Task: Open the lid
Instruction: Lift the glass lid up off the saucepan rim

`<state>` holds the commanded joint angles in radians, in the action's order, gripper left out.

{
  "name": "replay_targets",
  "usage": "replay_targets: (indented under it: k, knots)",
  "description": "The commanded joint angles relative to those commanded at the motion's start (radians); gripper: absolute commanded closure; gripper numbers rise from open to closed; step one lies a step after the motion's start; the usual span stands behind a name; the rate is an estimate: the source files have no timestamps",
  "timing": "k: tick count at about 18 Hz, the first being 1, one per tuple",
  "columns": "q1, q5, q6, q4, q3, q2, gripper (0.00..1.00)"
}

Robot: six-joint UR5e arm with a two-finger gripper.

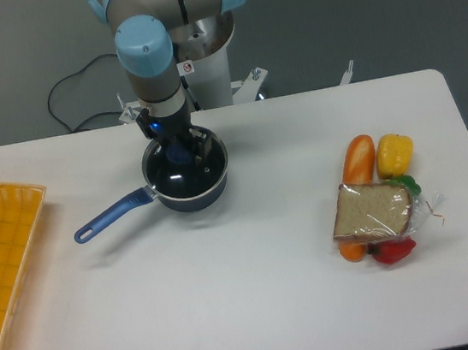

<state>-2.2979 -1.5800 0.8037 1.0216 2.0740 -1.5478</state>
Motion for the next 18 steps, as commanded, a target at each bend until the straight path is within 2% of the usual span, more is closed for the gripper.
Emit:
replay_targets:
  k: [5,10,18]
  knots:
    - [-0.024,-0.003,0.018,0.002,-0.023,-0.005,0.55]
    - [-0.061,-0.008,0.083,0.084,-0.101,-0.052,0.55]
    - [-0.067,-0.005,0.084,0.087,-0.19,-0.136,0.55]
